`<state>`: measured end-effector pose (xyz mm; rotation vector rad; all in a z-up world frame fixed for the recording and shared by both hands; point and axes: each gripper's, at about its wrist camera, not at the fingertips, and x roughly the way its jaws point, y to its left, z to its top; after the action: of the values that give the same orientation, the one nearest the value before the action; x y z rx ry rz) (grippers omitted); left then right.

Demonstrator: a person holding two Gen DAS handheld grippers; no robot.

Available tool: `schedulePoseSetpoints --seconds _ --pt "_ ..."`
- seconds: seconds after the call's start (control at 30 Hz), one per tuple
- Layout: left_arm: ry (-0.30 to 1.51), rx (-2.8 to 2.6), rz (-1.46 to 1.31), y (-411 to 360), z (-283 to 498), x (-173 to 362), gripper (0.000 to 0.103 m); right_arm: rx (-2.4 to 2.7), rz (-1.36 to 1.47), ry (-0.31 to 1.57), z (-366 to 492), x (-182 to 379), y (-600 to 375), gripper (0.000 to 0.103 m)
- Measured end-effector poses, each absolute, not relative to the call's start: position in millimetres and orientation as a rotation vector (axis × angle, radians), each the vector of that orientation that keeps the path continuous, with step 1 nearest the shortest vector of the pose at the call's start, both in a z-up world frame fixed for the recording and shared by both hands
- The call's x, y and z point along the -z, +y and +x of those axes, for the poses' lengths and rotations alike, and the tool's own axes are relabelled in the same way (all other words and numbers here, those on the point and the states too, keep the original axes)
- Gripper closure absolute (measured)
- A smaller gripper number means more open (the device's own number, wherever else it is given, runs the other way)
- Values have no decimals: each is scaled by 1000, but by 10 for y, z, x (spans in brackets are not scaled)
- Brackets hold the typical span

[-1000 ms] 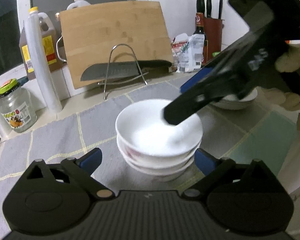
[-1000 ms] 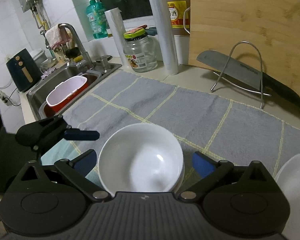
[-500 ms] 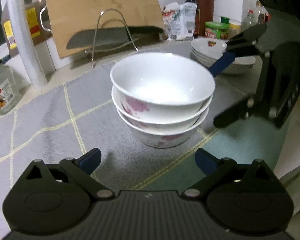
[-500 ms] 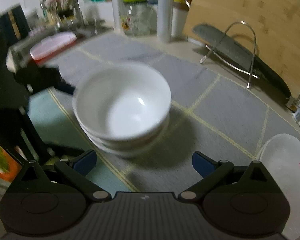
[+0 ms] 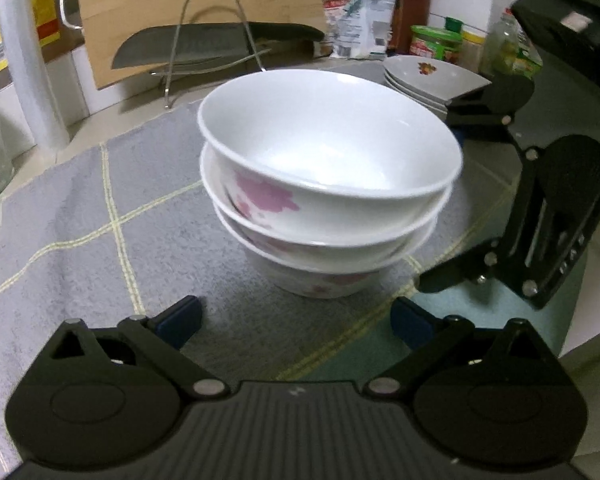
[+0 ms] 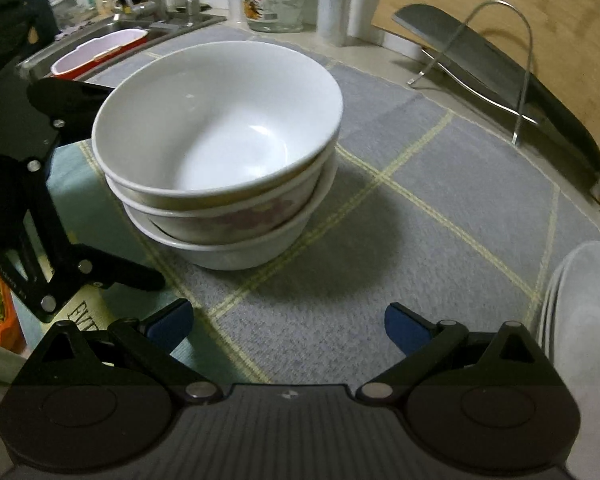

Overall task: Organize plates and bowls
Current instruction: 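Grip the three-bowl stack from opposite sides with the left and right tools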

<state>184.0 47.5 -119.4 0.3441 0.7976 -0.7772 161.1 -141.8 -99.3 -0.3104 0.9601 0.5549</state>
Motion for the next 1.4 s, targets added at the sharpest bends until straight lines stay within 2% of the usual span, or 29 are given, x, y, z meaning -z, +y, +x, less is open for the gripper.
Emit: schedulePoseSetpoints --seconds 0.47,1.13,1.4 --pt "751 755 316 466 1824 1220 0 -681 -336 849 1621 1025 -1536 0" --pt "662 1094 445 607 2092 1145 1 -785 -376 901 1868 878 -1319 0" --pt "635 1181 521 581 2184 1107 7 -805 -414 885 1858 816 -1221 0"
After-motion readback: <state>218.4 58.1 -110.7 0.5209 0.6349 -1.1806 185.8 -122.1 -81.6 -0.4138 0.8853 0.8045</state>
